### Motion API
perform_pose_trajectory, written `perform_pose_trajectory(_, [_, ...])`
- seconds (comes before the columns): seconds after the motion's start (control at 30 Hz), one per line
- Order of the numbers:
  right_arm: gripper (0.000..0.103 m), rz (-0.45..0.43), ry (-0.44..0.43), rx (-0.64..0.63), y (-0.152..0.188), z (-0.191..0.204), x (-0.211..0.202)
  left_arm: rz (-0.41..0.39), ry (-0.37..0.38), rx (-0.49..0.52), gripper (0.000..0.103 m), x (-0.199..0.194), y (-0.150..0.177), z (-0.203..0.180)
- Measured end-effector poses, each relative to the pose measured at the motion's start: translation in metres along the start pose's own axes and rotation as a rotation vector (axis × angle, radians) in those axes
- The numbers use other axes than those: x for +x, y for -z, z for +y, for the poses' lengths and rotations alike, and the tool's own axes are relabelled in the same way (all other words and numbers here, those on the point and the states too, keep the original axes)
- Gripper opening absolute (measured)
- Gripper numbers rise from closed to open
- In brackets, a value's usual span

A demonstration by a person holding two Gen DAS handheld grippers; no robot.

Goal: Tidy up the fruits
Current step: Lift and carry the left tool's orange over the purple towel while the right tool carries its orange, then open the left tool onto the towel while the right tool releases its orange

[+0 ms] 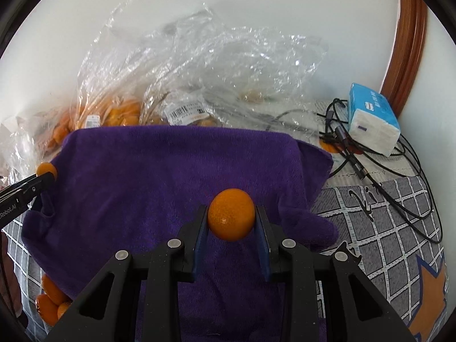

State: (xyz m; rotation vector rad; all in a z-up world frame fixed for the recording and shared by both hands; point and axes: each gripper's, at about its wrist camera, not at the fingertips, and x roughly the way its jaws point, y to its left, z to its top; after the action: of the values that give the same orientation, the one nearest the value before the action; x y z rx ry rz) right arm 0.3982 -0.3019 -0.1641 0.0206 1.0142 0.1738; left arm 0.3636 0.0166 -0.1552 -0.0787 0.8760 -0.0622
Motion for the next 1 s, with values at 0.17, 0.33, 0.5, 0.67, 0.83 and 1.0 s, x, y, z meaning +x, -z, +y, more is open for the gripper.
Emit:
perform_pose_trajectory(0.17, [0.031,0.044,0.013,-0.007,0.006,-0.001,0.015,0.041,0.002,0.011,0.033,0.011,0.003,-0.002])
perform_pose_trajectory(0.33, [0.031,0.066,0.029,-0.005,0.011,-0.002,0.026,0.070,-0.006,0.015,0.033,0.017,0.005,-0.002])
perform_pose_trajectory(0.5, [0.036,0.072,0.023,0.001,0.012,-0.002,0.027,0.072,-0.017,0.037,0.033,0.019,0.006,-0.007])
perform_pose_trajectory(0.67, [0.054,0.072,0.019,-0.003,0.013,-0.001,0.014,0.040,0.000,0.063,0.053,0.007,0.003,-0.016])
perform_pose_trajectory(0.83, [0.061,0.026,0.067,-0.024,0.015,0.003,-0.020,-0.008,0.001,0.085,0.056,-0.020,-0.002,-0.026])
perform_pose_trajectory(1.0, [0.061,-0.036,0.073,-0.007,0.023,0.001,-0.063,-0.090,0.012,0.100,0.056,-0.059,-0.005,-0.031])
